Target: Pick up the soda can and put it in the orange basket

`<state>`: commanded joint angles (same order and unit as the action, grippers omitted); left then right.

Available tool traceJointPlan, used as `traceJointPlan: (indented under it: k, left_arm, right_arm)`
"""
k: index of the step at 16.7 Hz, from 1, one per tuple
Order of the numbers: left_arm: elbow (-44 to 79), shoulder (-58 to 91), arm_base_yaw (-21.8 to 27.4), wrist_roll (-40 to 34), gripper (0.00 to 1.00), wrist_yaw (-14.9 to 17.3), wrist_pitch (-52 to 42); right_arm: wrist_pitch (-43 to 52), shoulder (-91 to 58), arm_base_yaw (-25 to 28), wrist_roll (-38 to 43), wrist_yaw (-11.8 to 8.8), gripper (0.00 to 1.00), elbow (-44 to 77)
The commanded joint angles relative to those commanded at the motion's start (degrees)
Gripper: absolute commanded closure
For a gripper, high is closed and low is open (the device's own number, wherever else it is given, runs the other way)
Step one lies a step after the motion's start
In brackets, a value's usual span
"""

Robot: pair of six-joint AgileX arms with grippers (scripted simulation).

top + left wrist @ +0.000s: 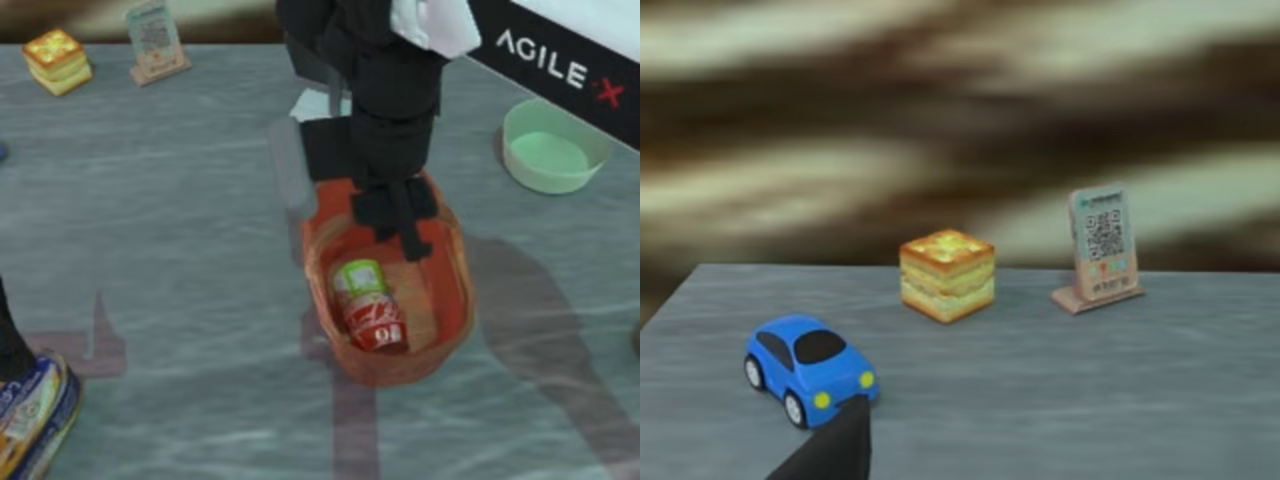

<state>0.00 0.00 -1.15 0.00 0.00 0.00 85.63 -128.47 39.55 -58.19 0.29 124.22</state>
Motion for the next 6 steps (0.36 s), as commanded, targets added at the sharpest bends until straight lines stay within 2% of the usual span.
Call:
traceJointPlan:
  k: [6]
  left_arm:
    - [0.0, 0.0, 0.0, 0.0, 0.0, 0.0, 0.0]
  right_arm:
    - [8.8, 0.6, -1.2, -1.6, 0.0, 1.0, 8.2]
